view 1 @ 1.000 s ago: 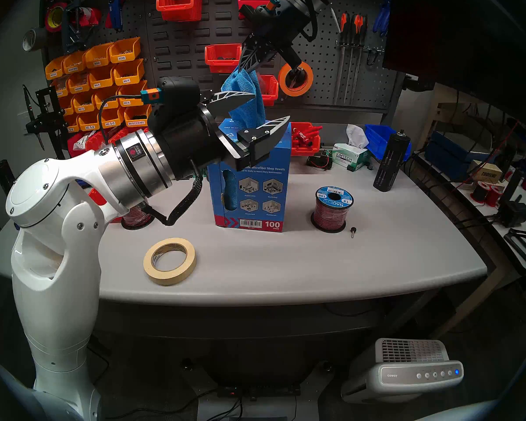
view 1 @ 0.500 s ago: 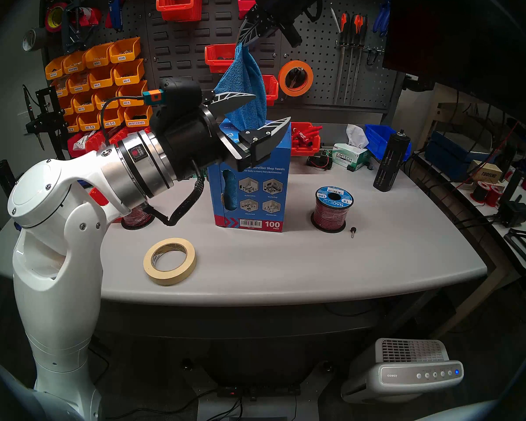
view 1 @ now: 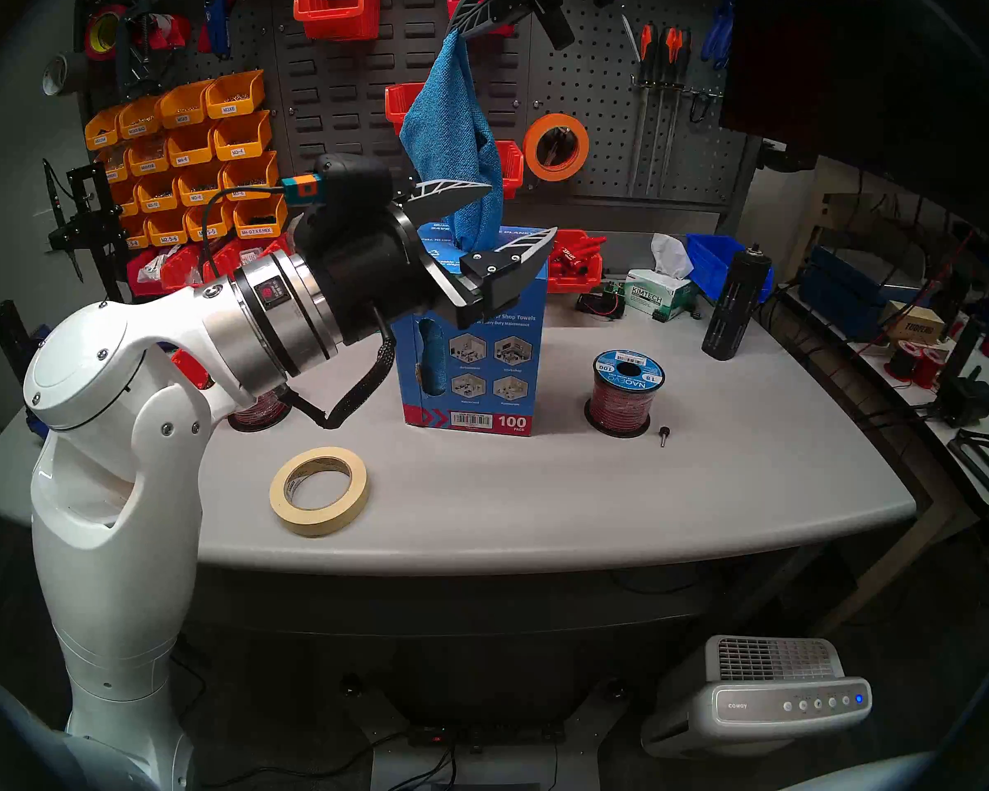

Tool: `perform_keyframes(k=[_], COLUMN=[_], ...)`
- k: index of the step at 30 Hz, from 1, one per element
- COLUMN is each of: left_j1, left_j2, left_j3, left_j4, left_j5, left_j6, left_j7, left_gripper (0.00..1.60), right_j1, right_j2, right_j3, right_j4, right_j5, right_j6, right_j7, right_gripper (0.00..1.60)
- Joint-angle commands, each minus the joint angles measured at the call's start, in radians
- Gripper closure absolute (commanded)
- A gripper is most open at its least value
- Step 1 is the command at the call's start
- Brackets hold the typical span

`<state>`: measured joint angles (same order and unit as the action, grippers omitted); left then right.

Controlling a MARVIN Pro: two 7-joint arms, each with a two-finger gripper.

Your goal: Take out a shop towel

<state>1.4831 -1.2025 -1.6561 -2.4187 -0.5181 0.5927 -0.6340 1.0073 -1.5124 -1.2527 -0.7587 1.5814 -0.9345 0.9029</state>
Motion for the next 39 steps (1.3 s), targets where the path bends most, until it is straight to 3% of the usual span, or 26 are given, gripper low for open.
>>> perform_keyframes(k=[1,15,23,39], left_j1=[-0.024,-0.032,-0.034,-0.050], left_j2=[-0.006,-0.011,-0.013,-0.019], left_j3=[0.004,0.024,0.035,0.085], left_j4=[-0.011,-0.009,-0.003,0.018], left_j5=[0.003,0.013,0.019,0.034], left_j6=[-0.015,-0.020,-0.022,-0.028], left_j7=[0.003,0.004,0.006,0.009], left_gripper=[0.00,0.00,0.00,0.00], right_j1=[0.047,0.037,0.007,0.021], right_j2=[0.043,0.090,0.158,0.266], right_j3=[0.013,0.016,-0.024,-0.091], right_j4=[0.053,0.071,0.056,0.003], right_j5=[0.019,0.025,0.010,0.009], right_j6=[-0.013,-0.025,-0.025,-0.025], right_j7=[0.043,0.017,0.033,0.049], right_gripper=[1.60,1.60,1.60,1.60])
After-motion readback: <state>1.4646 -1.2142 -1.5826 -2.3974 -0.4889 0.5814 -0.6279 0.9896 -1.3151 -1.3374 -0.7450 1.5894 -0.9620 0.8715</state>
